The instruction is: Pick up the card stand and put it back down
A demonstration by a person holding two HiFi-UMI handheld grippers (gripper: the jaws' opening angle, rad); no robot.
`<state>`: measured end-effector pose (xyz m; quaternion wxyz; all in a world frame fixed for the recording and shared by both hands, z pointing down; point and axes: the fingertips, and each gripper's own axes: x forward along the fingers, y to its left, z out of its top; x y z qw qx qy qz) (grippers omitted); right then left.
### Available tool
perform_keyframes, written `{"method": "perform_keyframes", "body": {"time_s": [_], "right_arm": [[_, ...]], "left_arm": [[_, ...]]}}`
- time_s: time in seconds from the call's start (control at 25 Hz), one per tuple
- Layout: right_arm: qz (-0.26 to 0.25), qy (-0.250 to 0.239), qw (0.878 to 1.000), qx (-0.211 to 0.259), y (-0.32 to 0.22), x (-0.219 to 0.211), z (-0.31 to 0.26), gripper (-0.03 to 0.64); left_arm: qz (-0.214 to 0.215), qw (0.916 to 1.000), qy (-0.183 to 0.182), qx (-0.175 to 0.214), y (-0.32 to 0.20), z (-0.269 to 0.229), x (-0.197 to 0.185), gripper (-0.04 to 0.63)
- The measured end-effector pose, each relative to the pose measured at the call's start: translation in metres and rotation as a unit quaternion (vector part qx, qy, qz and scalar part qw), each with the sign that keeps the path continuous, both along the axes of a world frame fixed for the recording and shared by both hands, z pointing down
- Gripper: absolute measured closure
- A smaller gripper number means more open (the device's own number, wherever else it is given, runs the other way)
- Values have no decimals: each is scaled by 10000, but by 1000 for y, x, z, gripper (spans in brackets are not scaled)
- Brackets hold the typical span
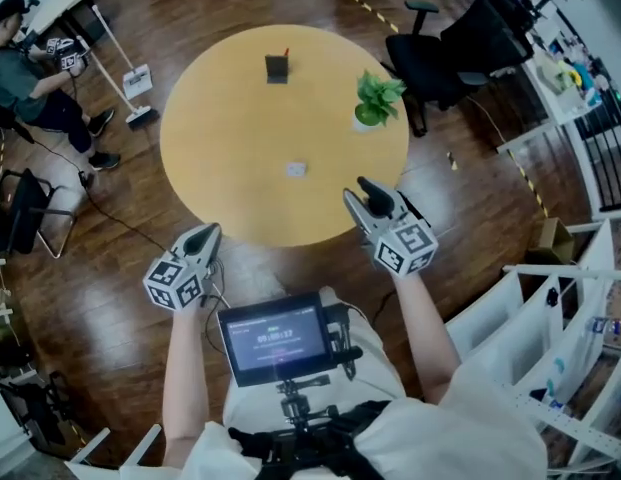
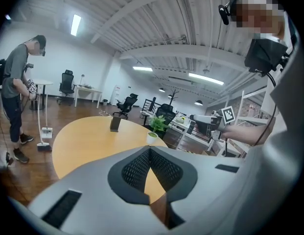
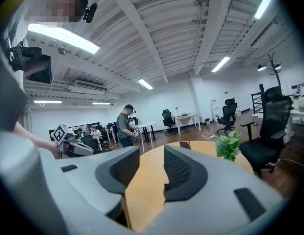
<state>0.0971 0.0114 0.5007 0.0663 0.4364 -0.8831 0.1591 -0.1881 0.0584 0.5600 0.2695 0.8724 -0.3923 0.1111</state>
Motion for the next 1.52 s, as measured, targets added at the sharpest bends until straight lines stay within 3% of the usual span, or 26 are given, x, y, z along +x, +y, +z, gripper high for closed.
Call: {"method": "perform_keyframes", "body": {"time_s": [0.48,0.76,1.0,1.32,1.52], "right_arm": [[-561,478,9973,26,73,66,-54,453],[-907,608,9940,-31,129,88,-40,453],[-799,680,9944,-135,156,105,-31,453],[-334,817,9961,39,177,132,-52,453],[-83,880,9961,64,189,127,-53,453]], "left_arm": [[-43,9994,-174,304,63,-49,101,600],[-30,9992,-196,344,119,-59,145,600],[96,9992,-153,369,150,-61,153,600],[301,9982,50,509,156,-51,162,600],[466,9974,125,529,154,-52,148,600]]}}
